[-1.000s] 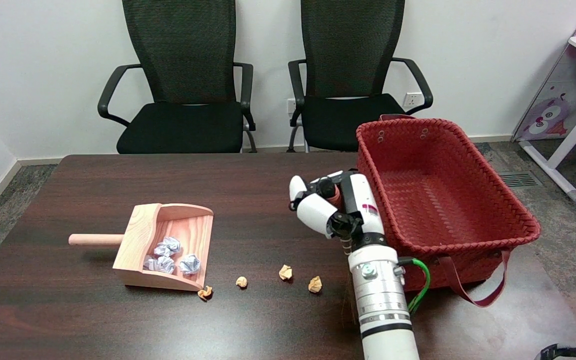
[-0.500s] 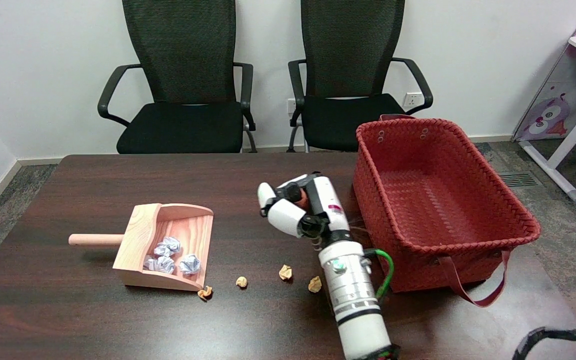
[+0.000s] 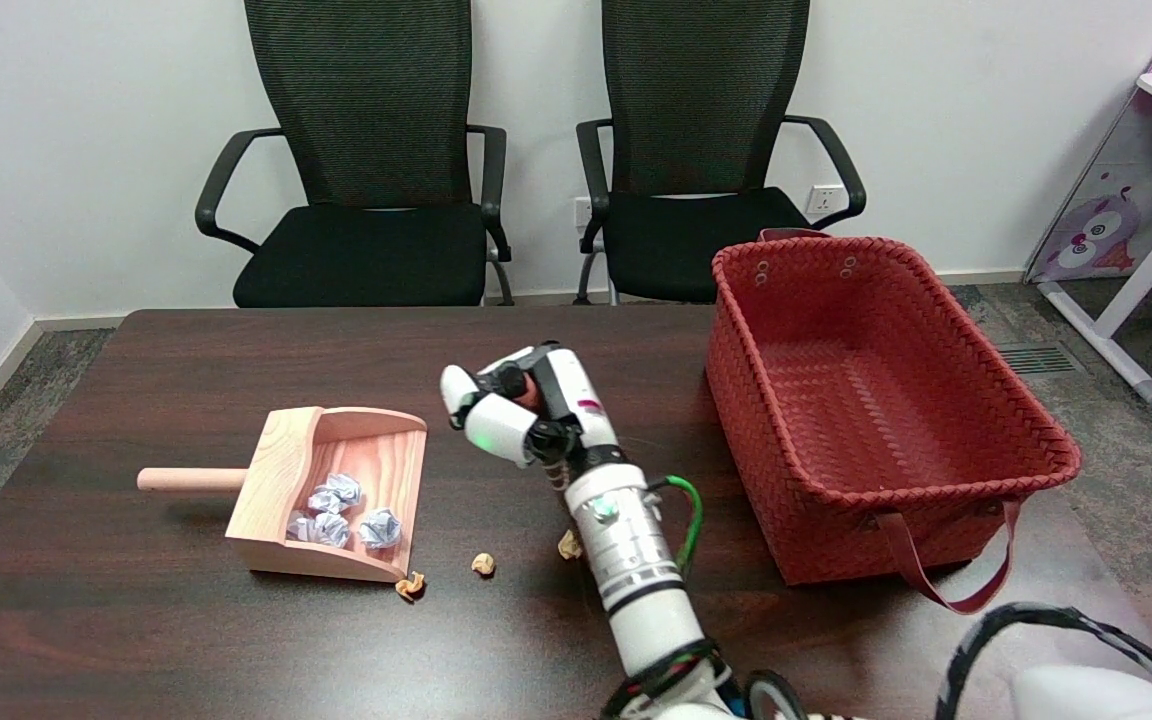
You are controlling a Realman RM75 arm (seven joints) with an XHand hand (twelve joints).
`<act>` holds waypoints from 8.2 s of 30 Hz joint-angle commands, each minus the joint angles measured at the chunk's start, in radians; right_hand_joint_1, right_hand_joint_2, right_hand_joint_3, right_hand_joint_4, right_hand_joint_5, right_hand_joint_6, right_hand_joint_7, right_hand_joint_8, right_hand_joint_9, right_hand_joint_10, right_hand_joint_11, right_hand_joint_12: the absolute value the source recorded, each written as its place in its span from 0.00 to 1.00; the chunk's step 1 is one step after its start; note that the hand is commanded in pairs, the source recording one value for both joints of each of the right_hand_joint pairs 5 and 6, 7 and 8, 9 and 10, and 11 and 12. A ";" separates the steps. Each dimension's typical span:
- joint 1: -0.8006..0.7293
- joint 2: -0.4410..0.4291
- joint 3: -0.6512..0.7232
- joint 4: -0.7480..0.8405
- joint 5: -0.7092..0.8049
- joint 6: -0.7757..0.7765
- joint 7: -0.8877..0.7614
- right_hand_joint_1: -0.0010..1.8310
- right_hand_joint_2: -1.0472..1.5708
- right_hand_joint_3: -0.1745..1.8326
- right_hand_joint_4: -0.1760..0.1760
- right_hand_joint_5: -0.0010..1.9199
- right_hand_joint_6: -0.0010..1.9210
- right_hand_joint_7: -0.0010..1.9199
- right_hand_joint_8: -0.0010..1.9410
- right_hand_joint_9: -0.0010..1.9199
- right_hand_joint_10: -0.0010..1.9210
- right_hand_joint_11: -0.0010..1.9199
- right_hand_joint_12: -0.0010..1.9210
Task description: Sweep the paper ball into the dustpan.
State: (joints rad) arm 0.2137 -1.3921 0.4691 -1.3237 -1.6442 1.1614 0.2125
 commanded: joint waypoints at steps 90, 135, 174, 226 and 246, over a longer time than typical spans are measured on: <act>-0.014 0.143 0.047 -0.338 0.128 -0.064 -0.110 0.49 1.00 1.00 0.92 1.00 1.00 1.00 0.99 1.00 1.00 1.00 1.00; 0.039 -0.131 0.006 -0.221 0.182 -0.057 -0.509 0.59 1.00 0.96 0.59 1.00 1.00 1.00 0.99 1.00 1.00 1.00 1.00; 0.289 -0.421 -0.090 0.487 -0.003 -0.269 0.186 0.50 0.97 1.00 0.62 1.00 1.00 1.00 0.99 1.00 1.00 1.00 1.00; 0.334 0.143 0.083 -0.072 -0.369 -0.275 0.790 0.55 1.00 0.76 0.43 1.00 1.00 1.00 0.99 1.00 1.00 1.00 1.00; 0.031 0.329 0.260 -0.534 -0.078 -0.194 0.051 0.58 1.00 0.75 0.55 1.00 1.00 1.00 0.99 1.00 1.00 1.00 1.00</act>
State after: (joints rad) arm 0.4843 -1.2434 0.5851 -1.4601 -1.9242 0.9287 0.7866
